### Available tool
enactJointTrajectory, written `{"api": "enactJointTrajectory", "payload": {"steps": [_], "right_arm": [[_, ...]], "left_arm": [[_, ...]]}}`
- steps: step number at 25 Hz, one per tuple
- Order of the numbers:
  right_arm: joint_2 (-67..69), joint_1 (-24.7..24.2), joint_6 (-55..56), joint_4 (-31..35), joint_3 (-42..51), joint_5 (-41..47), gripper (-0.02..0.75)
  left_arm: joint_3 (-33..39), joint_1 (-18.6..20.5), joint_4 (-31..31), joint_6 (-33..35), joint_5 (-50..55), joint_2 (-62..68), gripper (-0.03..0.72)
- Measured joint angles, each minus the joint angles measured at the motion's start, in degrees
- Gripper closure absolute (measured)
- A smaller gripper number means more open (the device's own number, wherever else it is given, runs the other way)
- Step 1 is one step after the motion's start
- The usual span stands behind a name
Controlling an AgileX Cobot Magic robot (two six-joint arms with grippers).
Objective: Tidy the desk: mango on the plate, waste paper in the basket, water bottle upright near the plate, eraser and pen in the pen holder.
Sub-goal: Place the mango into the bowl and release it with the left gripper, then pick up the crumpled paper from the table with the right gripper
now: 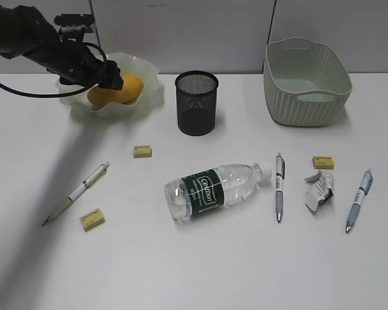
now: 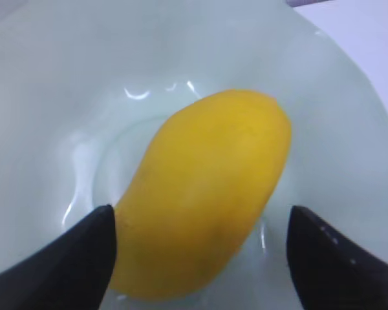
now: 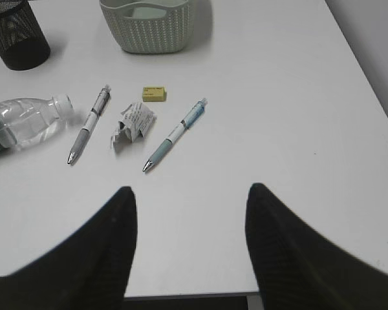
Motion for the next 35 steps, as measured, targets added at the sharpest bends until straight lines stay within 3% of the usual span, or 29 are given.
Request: {"api": "enactJointTrajectory", "payload": {"steps": [5, 14, 17, 23, 28, 35], "right_arm": [[0.0, 0.0, 0.0, 0.0, 0.0, 0.0, 0.303], [0.0, 0.0, 0.0, 0.0, 0.0, 0.0, 0.303], [0.0, 0.0, 0.0, 0.0, 0.0, 0.0, 0.303], [0.0, 0.0, 0.0, 0.0, 0.0, 0.0, 0.303], [0.0, 0.0, 0.0, 0.0, 0.0, 0.0, 0.303], [0.0, 0.0, 0.0, 0.0, 0.0, 0.0, 0.303]], "left_arm": [[0.0, 0.0, 0.0, 0.0, 6.6, -5.8, 0.074], [0.0, 0.0, 0.7, -0.2, 34.2, -14.9, 0.141], [-0.1, 0.0, 3.3, -4.1, 41.7, -16.9, 0.153], [1.1, 0.0, 10.3, -13.1, 44.0, -21.5, 0.188], [5.2, 0.0, 10.7, -14.3, 44.0, -29.4, 0.195], [18.6, 0.0, 10.7, -14.4, 44.1, -43.9, 0.195]]}}
